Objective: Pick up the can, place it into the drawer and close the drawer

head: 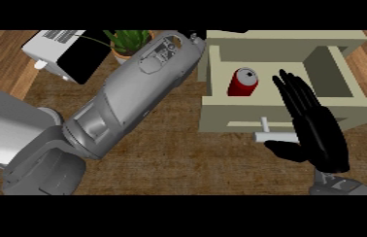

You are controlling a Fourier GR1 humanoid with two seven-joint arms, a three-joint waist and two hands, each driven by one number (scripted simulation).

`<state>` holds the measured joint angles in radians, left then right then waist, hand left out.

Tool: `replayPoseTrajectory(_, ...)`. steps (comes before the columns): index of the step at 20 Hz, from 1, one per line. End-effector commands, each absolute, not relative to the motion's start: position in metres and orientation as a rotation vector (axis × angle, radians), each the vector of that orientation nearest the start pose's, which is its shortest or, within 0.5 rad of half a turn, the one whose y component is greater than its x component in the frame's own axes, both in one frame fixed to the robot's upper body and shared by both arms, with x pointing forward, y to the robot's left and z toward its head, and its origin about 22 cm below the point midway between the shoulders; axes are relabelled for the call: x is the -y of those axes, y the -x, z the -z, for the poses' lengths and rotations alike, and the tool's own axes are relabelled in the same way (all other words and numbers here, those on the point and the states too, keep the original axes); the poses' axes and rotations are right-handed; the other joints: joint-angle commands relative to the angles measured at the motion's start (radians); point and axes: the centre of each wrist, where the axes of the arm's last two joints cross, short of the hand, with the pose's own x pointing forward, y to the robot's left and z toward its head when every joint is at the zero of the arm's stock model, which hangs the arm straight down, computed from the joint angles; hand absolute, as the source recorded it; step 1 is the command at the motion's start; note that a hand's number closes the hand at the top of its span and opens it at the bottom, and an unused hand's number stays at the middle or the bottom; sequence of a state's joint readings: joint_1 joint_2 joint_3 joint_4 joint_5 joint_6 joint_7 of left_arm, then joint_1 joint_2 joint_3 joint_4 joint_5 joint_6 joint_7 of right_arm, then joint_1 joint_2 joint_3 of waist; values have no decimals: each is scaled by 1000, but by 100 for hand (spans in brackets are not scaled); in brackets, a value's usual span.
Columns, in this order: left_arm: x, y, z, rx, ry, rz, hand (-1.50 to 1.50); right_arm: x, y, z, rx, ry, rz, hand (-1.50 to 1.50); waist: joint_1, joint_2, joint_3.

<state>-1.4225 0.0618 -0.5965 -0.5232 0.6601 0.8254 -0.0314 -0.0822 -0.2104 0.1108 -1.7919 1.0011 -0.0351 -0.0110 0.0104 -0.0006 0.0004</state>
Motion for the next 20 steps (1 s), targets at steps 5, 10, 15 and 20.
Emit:
replayPoseTrajectory(5,-38,-427,-219,1796,-239,51,-150,218,-306,-41,1699,1056,-924,-150,26,-3,0)
replayPoseTrajectory(10,-59,-426,-239,1786,-234,20,-150,213,-320,-10,1643,1084,-937,-150,31,0,1)
replayPoseTrajectory(15,-73,-412,-225,1787,-245,36,-150,231,-337,-4,1613,1158,-949,-150,50,-4,1)
replayPoseTrajectory(20,-84,-411,-227,1737,-237,47,-150,228,-354,7,1610,1219,-923,-150,51,5,1)
